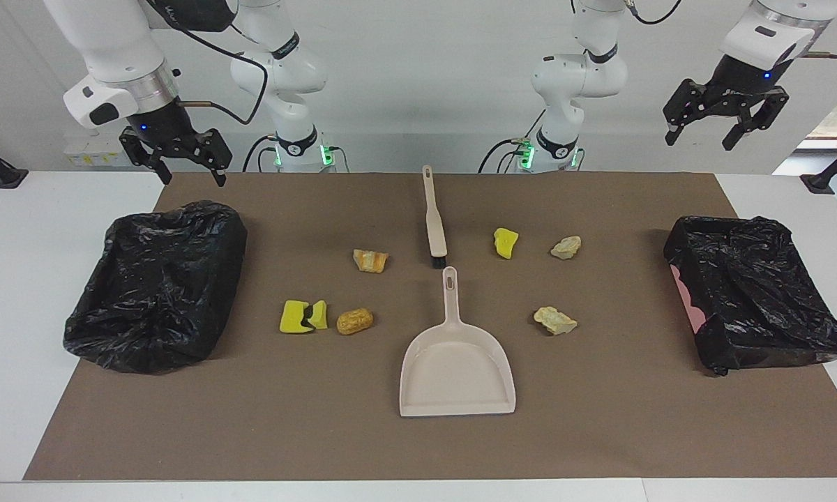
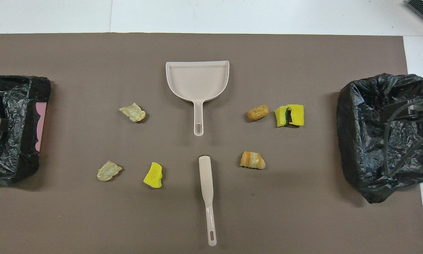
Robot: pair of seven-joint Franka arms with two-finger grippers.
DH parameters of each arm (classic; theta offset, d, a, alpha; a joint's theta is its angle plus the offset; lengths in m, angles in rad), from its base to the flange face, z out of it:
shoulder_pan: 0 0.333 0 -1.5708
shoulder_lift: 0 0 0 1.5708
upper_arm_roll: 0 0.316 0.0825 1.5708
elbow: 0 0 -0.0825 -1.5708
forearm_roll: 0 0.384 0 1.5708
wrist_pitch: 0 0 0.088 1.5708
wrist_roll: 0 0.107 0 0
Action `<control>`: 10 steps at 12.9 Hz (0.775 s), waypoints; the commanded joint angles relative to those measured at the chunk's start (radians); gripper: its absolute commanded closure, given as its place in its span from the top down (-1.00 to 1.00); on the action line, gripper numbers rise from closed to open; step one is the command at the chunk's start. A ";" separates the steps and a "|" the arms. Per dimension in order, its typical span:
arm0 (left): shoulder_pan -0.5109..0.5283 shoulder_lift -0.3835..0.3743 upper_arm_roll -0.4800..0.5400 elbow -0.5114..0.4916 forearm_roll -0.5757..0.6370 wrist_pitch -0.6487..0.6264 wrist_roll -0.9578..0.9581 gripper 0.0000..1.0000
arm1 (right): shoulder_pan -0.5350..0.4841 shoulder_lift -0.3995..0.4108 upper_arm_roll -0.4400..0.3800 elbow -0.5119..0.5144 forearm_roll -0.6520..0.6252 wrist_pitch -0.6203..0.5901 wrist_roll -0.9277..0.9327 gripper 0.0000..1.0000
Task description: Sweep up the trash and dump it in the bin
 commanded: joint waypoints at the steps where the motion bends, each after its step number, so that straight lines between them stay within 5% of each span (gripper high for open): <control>1: -0.005 -0.025 -0.004 -0.031 0.011 -0.007 -0.015 1.00 | -0.011 -0.010 0.004 -0.009 0.026 0.010 -0.022 1.00; 10: -0.094 -0.131 -0.020 -0.212 0.003 0.028 -0.051 1.00 | -0.014 -0.010 0.005 -0.009 0.029 0.011 -0.022 1.00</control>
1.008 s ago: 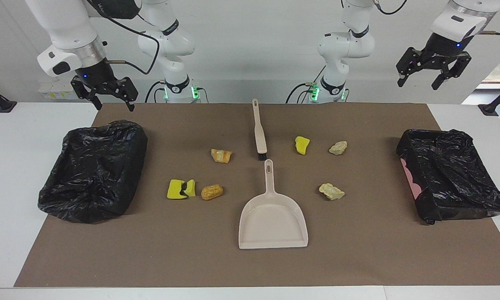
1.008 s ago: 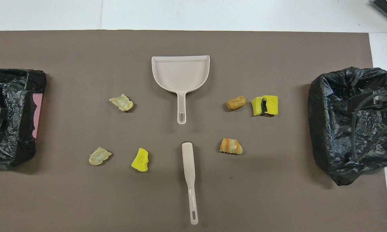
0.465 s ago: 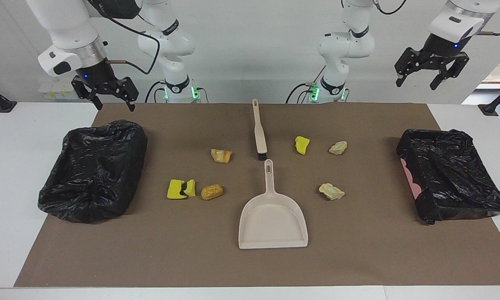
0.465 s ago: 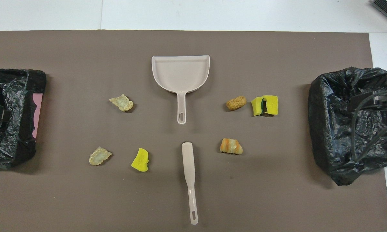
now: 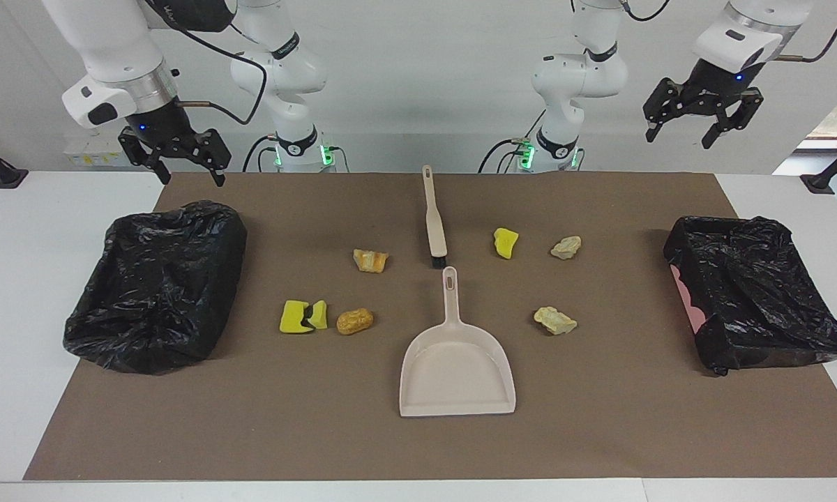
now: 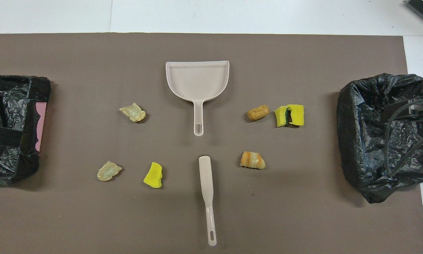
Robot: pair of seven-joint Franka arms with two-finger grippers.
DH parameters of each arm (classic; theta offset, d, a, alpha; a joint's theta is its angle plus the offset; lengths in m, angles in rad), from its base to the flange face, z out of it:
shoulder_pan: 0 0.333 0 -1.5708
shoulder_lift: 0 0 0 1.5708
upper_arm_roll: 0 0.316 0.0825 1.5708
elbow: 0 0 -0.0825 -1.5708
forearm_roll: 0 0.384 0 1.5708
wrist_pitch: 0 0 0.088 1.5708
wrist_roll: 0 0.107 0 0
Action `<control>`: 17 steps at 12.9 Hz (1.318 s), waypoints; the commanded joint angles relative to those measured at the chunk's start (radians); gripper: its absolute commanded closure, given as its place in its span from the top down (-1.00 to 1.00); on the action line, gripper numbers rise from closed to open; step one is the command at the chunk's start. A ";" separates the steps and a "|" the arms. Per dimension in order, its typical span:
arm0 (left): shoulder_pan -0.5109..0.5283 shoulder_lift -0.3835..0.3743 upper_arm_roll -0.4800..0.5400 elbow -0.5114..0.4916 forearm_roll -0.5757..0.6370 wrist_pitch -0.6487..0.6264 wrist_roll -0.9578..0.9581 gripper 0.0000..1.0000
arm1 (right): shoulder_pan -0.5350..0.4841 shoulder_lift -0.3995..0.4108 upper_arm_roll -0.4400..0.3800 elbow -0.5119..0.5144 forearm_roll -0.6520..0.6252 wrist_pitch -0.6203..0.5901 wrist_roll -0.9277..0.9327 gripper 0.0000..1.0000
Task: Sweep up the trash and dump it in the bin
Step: 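Reach the left gripper to the beige brush handle and grasp it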
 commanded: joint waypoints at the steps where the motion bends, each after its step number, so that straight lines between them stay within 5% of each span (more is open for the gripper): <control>1: -0.084 -0.085 0.007 -0.136 0.005 0.039 -0.074 1.00 | -0.016 -0.009 0.006 -0.009 0.029 0.012 -0.024 1.00; 8: -0.348 -0.173 0.002 -0.400 0.003 0.200 -0.326 1.00 | -0.010 -0.010 0.007 -0.009 0.027 0.011 -0.024 1.00; 17: -0.698 -0.145 -0.001 -0.691 0.000 0.589 -0.714 1.00 | 0.005 -0.076 0.010 -0.058 0.009 -0.026 -0.036 1.00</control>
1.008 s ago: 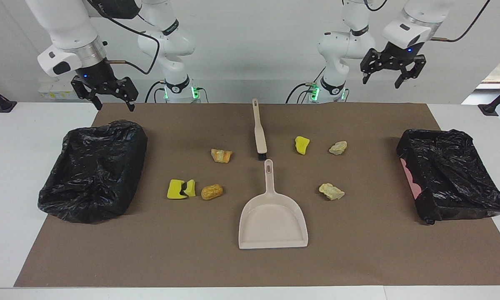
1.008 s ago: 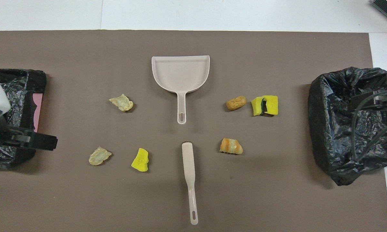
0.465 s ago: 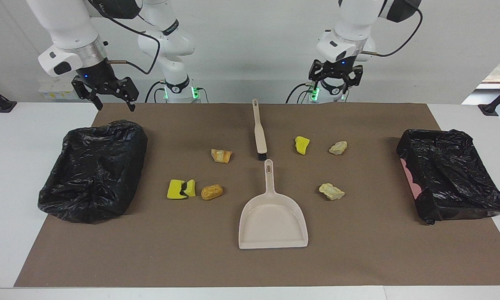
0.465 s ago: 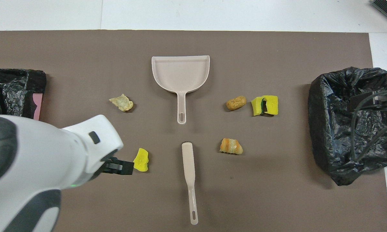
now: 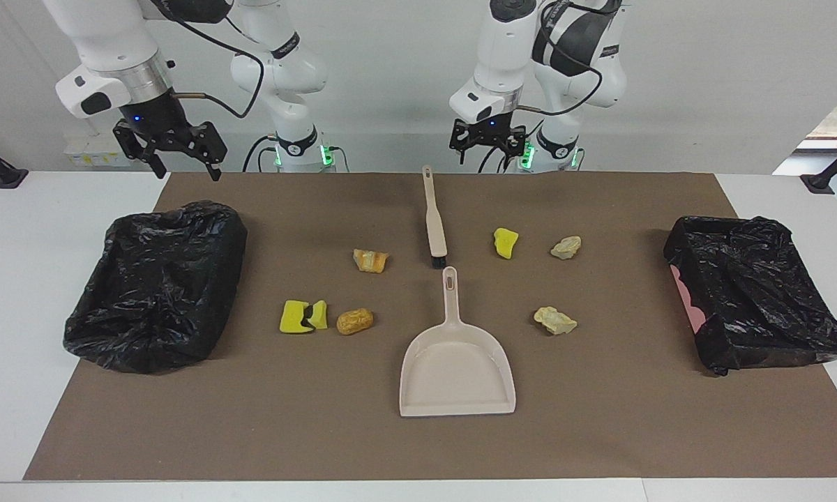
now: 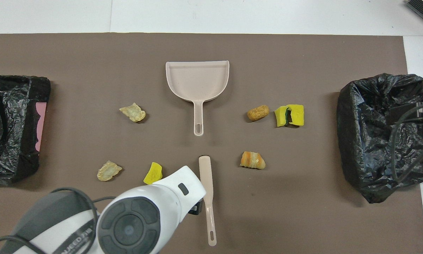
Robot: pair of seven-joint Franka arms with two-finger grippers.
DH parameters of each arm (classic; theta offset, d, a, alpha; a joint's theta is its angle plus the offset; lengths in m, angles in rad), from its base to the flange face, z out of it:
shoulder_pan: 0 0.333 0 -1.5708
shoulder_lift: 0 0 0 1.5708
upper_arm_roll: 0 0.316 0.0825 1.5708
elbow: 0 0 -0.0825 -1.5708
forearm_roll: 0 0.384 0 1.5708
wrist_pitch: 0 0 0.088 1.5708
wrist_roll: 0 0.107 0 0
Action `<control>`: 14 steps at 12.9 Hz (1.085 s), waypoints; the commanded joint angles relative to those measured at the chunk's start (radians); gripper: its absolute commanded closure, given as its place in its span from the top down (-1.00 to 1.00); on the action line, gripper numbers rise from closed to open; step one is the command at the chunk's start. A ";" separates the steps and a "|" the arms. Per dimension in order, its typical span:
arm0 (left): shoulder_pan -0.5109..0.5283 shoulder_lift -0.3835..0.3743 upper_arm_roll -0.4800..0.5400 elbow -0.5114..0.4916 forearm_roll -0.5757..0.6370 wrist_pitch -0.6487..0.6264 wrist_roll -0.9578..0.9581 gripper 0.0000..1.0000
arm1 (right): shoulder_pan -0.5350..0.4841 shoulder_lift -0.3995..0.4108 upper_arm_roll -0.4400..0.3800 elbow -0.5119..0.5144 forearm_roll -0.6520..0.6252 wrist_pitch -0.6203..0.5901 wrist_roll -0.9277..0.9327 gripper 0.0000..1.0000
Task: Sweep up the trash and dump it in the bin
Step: 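Reach the left gripper to the beige brush handle and grasp it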
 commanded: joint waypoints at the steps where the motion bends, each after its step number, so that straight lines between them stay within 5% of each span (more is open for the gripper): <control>1: -0.071 -0.003 0.019 -0.079 0.002 0.107 -0.068 1.00 | 0.017 -0.035 0.013 -0.053 0.023 0.002 -0.035 1.00; 7: -0.206 0.188 0.020 -0.093 0.002 0.259 -0.197 1.00 | 0.023 0.097 0.029 -0.002 0.024 0.040 -0.032 1.00; 14: -0.237 0.170 0.017 -0.242 -0.007 0.411 -0.197 0.91 | 0.175 0.247 0.035 0.025 0.010 0.164 0.034 1.00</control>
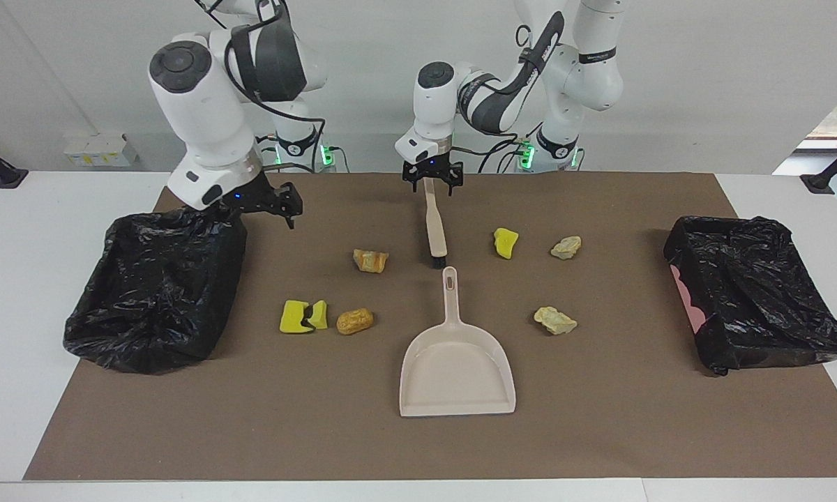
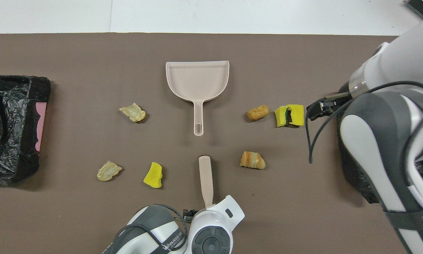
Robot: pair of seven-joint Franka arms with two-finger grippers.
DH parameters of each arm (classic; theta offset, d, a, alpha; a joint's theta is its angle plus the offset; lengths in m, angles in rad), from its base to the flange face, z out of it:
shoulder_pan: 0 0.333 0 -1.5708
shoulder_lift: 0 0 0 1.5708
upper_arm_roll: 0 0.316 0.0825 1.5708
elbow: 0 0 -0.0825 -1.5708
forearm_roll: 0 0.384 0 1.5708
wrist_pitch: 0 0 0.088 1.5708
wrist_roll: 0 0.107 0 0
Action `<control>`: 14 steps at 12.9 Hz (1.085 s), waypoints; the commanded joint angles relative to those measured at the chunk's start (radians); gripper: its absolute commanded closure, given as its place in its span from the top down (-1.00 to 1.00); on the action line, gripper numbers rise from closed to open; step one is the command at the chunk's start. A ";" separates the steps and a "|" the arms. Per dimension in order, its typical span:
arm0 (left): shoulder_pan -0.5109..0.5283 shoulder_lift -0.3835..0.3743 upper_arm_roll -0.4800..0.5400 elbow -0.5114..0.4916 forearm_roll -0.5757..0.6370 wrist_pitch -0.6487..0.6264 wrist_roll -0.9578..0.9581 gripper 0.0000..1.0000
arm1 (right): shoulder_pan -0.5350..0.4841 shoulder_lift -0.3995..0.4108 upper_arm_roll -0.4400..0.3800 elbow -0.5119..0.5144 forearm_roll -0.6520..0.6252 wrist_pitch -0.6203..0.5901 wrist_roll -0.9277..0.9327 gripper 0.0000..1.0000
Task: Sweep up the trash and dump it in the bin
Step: 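Grasp the dustpan with the right gripper while the left gripper lifts the brush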
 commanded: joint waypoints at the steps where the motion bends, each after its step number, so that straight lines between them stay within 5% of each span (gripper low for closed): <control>1: -0.034 -0.035 0.017 -0.044 -0.018 0.033 0.000 0.86 | -0.002 0.055 0.003 0.033 0.007 0.020 0.017 1.00; 6: -0.038 -0.033 0.016 -0.050 -0.040 0.024 0.001 -0.12 | 0.045 0.144 0.004 0.109 0.001 0.064 0.030 1.00; 8: -0.038 -0.033 0.017 -0.047 -0.061 0.009 -0.006 -0.84 | 0.047 0.156 0.004 0.107 0.007 0.089 0.029 1.00; 9: -0.036 -0.032 0.019 -0.032 -0.061 -0.016 0.000 -1.00 | 0.053 0.164 0.004 0.106 0.004 0.095 0.029 1.00; 14: 0.031 -0.110 0.029 0.022 -0.029 -0.232 0.000 -1.00 | 0.113 0.186 0.006 0.083 0.027 0.176 0.030 1.00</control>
